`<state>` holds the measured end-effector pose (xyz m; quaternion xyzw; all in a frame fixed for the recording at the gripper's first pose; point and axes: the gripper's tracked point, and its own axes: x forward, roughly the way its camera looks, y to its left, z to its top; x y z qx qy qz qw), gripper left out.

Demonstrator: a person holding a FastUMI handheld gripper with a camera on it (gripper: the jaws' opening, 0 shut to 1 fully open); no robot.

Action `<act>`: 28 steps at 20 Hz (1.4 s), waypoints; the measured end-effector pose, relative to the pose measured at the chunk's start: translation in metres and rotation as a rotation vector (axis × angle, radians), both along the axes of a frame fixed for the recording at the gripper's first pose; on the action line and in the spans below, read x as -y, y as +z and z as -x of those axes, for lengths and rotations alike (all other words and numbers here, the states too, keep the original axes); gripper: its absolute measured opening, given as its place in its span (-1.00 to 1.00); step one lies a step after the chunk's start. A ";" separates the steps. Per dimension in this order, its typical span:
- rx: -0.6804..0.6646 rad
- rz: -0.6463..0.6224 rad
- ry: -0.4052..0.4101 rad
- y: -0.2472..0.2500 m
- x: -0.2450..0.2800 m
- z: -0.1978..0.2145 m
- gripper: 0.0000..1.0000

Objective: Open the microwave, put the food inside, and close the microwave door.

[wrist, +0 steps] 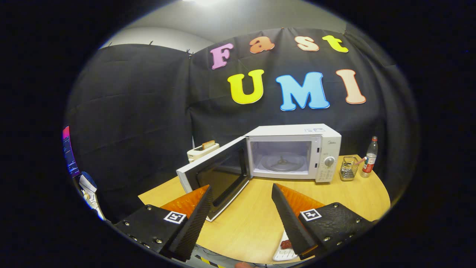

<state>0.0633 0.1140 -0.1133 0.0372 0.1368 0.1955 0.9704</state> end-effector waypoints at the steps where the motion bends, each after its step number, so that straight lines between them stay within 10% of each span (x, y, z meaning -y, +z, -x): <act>1: -0.009 0.000 -0.016 -0.004 0.011 -0.001 0.92; 26: -0.575 -0.350 -0.261 -0.157 0.140 0.022 0.90; 28: -0.601 -0.404 -0.283 -0.164 0.142 0.021 0.51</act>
